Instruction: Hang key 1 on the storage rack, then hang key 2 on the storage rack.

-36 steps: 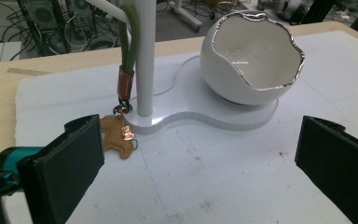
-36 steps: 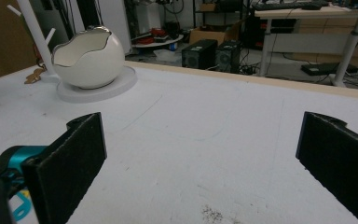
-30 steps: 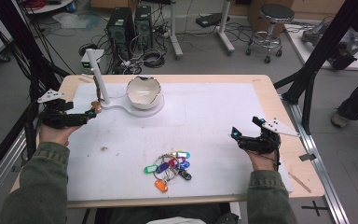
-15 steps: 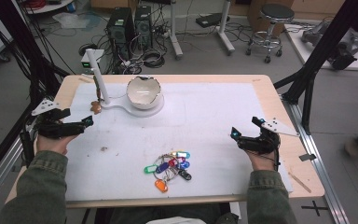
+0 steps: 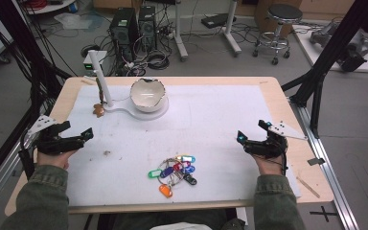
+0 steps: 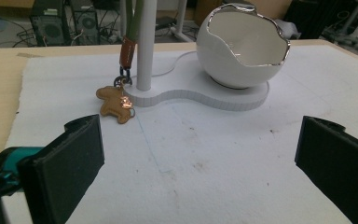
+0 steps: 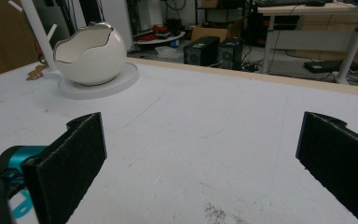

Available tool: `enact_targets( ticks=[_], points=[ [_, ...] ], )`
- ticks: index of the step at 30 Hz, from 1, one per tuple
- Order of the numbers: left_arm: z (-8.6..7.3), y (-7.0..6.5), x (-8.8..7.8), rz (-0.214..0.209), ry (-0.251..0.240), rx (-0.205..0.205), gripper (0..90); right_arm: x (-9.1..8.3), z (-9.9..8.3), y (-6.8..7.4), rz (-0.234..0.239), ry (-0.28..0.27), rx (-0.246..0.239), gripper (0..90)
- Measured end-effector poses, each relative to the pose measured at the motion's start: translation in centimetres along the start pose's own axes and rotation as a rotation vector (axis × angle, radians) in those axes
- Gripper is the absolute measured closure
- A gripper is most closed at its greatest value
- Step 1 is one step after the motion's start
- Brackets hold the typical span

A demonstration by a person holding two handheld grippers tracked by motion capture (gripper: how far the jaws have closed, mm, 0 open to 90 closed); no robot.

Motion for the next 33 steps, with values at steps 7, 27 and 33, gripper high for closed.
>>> enact_targets(
  ticks=[7, 27, 33],
  points=[
    [-0.7, -0.2, -0.3, 0.014, 0.011, 0.018, 1.7, 0.0, -0.1, 0.0, 0.003, 0.007, -0.003, 0.6],
    [-1.9, -0.3, -0.9, 0.008, -0.016, 0.014, 1.7, 0.8, 0.0, 2.1, 0.09, 0.086, -0.026, 0.6],
    [-2.1, -0.3, -0.9, 0.004, -0.009, 0.018, 1.7, 1.6, -0.1, 4.7, 0.14, 0.149, -0.118, 0.6]
  ],
)
Point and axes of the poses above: each handheld gripper's, and its own axes: x roughly forward along the jaws, z roughly out of its top, y roughly to its left, the point moved 6 cm from there along x, roughly forward along the jaws, and after that the axes turned 3 degrees about -z, right-handed, at the moved point
